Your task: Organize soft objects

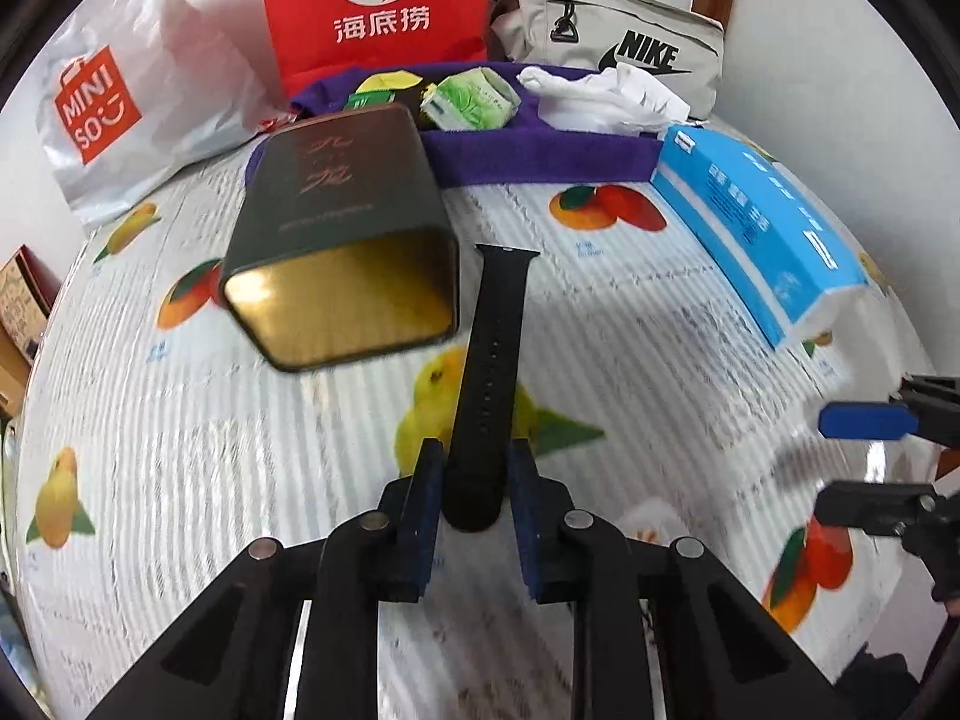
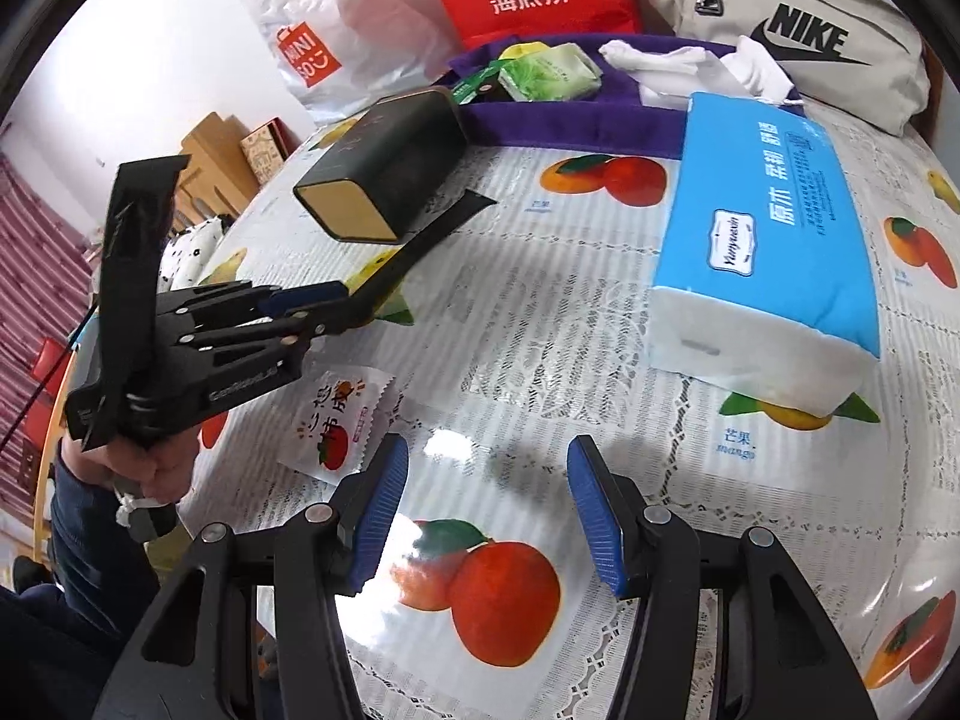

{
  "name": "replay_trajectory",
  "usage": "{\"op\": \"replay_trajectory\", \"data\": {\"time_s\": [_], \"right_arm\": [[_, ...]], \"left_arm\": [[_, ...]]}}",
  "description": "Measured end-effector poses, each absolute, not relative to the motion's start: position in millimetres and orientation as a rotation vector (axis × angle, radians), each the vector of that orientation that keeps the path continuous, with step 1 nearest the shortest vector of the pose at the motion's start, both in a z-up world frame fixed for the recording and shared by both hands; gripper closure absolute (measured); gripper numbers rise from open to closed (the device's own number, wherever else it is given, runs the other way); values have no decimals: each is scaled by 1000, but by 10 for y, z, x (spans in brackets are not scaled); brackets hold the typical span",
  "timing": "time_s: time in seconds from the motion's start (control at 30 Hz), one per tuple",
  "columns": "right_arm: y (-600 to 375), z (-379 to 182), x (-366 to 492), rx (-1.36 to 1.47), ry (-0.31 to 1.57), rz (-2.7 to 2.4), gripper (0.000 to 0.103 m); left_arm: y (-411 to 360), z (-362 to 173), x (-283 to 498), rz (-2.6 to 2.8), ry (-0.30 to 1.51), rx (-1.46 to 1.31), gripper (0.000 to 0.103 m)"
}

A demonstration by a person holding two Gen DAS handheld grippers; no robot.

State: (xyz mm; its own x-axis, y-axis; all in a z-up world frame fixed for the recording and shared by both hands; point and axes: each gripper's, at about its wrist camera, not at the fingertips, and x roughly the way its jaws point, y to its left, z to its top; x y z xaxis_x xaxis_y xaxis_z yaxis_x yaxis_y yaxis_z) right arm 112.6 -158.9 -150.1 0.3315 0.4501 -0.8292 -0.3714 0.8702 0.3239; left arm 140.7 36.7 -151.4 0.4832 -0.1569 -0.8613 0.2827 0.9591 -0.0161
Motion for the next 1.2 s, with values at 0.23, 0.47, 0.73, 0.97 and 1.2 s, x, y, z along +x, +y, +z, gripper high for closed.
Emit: {"op": "replay_trajectory", "data": {"time_s": [0.23, 0.47, 0.73, 0.97, 1.2], "right_arm": [[-1631, -1561, 1128, 100, 1124, 536, 48], [-1661, -1558, 1109, 100, 1113, 531, 48], [-1520, -1602, 1104, 74, 1129, 564, 48], [-1416, -1589, 1094, 41, 1134, 562, 48], [-1312, -1553, 1028, 3, 1118, 573, 48]], "left_arm": [[266, -1556, 1624, -263, 1047, 139, 62], [130, -1568, 1760, -297, 1010, 161, 83], [127, -1571, 1805, -310, 1016, 155, 79], [85, -1572, 1811, -319, 999, 180, 83], [158, -1316, 1626, -347, 943, 147, 83]]}}
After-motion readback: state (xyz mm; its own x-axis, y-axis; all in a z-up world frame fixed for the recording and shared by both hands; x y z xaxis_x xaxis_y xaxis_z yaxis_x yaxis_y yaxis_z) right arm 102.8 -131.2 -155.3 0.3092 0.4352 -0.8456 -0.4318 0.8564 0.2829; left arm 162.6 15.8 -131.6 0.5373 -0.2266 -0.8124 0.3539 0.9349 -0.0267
